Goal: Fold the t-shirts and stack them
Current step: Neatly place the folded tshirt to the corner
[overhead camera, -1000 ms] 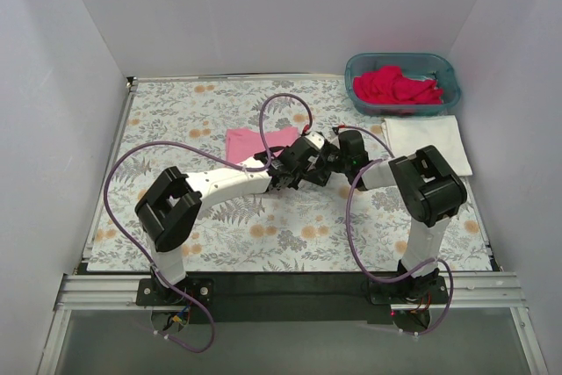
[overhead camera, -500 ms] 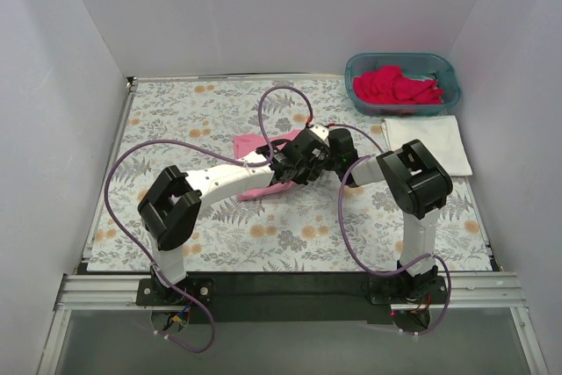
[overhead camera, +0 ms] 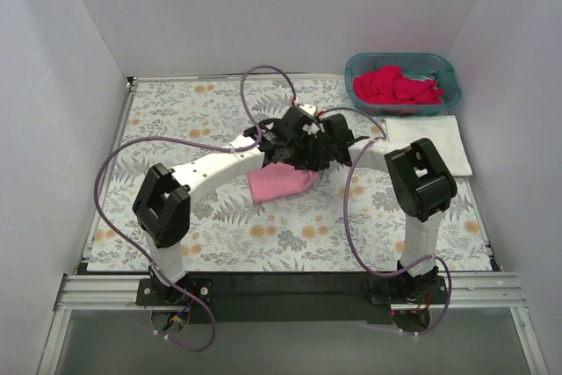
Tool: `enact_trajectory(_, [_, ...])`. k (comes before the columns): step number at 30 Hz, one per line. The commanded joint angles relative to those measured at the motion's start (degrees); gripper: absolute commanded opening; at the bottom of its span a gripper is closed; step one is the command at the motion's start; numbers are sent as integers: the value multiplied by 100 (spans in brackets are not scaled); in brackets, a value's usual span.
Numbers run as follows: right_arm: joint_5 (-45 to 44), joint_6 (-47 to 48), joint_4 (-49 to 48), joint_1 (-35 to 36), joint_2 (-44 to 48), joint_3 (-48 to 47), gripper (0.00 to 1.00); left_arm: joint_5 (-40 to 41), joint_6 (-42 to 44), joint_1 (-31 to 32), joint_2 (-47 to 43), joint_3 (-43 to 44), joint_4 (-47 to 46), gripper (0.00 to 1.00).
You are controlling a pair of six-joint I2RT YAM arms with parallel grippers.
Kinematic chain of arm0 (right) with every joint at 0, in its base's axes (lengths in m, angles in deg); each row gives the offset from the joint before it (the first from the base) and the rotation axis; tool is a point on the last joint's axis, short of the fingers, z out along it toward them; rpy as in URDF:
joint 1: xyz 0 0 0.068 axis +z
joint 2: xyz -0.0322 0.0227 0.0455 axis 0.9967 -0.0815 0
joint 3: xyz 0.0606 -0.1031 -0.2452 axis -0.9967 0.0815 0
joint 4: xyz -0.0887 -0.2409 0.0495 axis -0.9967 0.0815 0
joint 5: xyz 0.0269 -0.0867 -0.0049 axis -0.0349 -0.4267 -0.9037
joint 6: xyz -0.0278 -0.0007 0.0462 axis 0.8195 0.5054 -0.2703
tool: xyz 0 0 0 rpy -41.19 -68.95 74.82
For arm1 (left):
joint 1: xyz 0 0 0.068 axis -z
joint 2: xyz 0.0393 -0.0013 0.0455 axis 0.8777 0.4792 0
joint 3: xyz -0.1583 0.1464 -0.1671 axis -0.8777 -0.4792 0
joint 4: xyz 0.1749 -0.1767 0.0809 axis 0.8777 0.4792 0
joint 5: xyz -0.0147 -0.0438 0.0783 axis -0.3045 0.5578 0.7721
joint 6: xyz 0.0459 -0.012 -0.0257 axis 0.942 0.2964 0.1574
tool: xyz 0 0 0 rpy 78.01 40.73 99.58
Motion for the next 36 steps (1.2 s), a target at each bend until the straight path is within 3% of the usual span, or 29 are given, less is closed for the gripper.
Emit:
enact_trajectory(1, [-933, 1853, 2058, -81, 313, -613, 1, -627, -432, -861, -791, -96, 187, 95])
enact_trajectory(6, [-2468, 3285, 2888, -133, 716, -869, 1, -1050, -819, -1909, -1259, -782, 116, 95])
enact_trajectory(13, [-4466, 4262, 3355, -397, 885, -1123, 1, -1533, -1118, -3332, -1505, -1731, 169, 95])
enact_trajectory(18, [-5477, 4642, 3434, -721, 946, -1352, 1, -1552, -1030, -3896, -1655, -2670, -321, 95])
enact_trajectory(27, [-5488, 4475, 3364, -1873, 1289, -1598, 1, -892, -978, -4073, -1480, -3805, -1228, 94])
enact_trajectory(36, [-5233, 4729, 3232, -2392, 1429, -1985, 1, -892, -925, -4073, -1365, -3991, -1527, 94])
